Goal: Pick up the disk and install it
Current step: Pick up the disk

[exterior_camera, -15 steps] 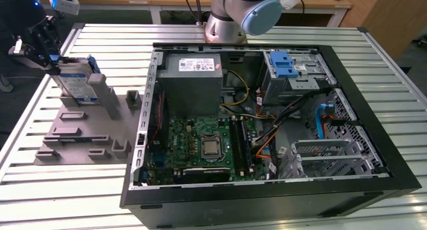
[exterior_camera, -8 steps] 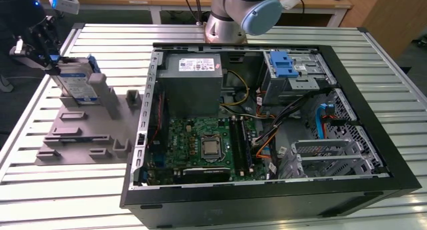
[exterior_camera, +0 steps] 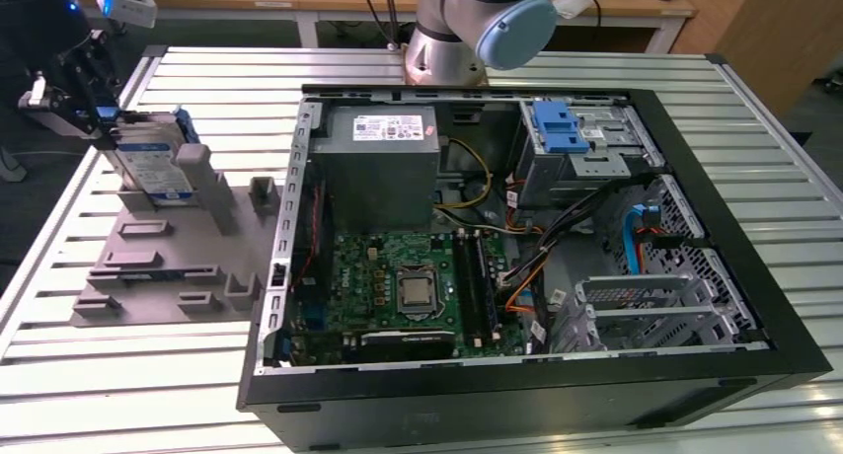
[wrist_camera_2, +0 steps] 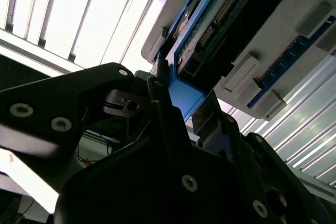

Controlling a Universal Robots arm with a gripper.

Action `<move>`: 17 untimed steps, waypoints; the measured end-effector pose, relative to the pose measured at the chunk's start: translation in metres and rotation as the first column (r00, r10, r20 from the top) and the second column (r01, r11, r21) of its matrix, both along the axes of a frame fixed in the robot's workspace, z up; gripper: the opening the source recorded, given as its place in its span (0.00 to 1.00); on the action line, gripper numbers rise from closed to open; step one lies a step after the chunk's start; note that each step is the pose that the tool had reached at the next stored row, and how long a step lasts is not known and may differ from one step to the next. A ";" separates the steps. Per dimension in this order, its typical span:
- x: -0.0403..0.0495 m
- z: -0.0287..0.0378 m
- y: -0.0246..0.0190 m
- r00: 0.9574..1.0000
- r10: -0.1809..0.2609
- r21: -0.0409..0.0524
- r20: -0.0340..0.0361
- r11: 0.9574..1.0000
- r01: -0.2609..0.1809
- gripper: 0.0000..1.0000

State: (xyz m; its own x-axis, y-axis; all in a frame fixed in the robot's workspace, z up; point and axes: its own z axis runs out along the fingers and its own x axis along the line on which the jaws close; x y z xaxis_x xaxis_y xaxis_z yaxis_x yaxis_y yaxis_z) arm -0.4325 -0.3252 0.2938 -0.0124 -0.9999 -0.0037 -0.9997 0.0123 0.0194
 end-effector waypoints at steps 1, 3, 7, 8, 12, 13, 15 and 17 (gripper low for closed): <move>0.0000 0.0000 0.0000 1.000 0.000 0.000 0.000 1.000 0.000 0.44; 0.0000 -0.0005 0.0000 1.000 0.000 0.000 0.000 1.000 0.000 0.44; 0.0000 -0.0023 0.0000 1.000 0.000 -0.003 0.000 1.000 0.000 0.44; 0.0000 -0.0025 0.0000 1.000 0.000 -0.004 0.000 1.000 0.000 0.44; 0.0000 -0.0030 0.0000 1.000 0.000 -0.006 0.000 1.000 0.000 0.43; 0.0000 -0.0030 0.0000 1.000 0.000 -0.007 0.000 1.000 0.000 0.43; 0.0000 -0.0030 0.0000 1.000 0.000 -0.008 0.000 1.000 0.000 0.36; 0.0000 -0.0030 0.0000 1.000 0.000 -0.008 0.000 1.000 0.000 0.36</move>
State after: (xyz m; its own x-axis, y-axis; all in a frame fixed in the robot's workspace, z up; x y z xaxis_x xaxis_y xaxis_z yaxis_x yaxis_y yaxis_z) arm -0.4325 -0.3252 0.2908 -0.0124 -0.9999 0.0044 -0.9997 0.0124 0.0194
